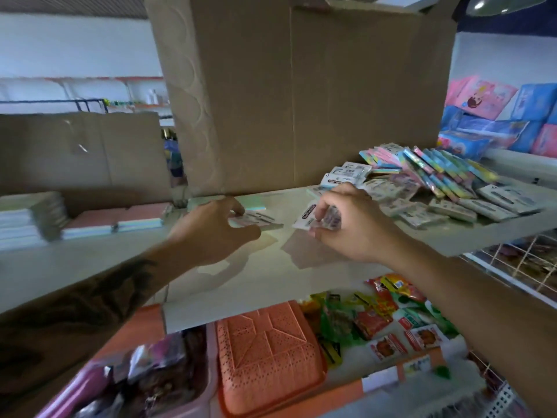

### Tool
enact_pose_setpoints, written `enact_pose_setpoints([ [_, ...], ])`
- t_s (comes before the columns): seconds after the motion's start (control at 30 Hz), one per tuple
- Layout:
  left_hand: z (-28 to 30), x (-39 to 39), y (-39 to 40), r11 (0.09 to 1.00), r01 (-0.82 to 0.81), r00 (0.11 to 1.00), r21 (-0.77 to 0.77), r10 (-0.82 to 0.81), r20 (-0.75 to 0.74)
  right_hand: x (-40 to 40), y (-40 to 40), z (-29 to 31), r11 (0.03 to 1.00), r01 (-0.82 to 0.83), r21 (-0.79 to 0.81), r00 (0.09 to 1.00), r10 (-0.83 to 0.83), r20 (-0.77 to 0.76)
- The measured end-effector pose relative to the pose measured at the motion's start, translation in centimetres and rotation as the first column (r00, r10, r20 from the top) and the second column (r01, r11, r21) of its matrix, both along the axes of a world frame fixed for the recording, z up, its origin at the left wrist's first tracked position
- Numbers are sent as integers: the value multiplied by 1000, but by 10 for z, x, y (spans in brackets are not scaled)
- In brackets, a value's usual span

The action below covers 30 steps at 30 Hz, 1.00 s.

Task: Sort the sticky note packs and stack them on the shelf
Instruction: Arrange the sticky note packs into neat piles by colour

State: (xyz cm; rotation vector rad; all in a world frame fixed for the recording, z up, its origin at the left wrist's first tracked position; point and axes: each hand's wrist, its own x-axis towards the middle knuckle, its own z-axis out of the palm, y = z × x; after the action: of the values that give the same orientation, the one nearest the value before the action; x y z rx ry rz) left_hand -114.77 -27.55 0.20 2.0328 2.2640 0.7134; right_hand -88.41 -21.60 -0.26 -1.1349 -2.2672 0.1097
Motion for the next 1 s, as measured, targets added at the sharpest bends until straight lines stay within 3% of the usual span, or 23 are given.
enact_pose_setpoints([
  [0.23,-8,-64,-82,990,-132,991,41,131,32,-79,-47,-6,986,-163,-42,986,161,-38],
  [0.4,-10,-111,-108,983,-177,984,52,176,34,-125,-68,-1,967,-249,-48,968,250,16],
  [0.77,-6,-215,-162,938,-342,915,-51,319,-248,-259,-77,3,910,-398,-118,912,407,62],
  [1.0,-11,-237,-170,951,-286,925,-120,242,-292,-278,-71,-4,872,-440,-212,884,463,69],
])
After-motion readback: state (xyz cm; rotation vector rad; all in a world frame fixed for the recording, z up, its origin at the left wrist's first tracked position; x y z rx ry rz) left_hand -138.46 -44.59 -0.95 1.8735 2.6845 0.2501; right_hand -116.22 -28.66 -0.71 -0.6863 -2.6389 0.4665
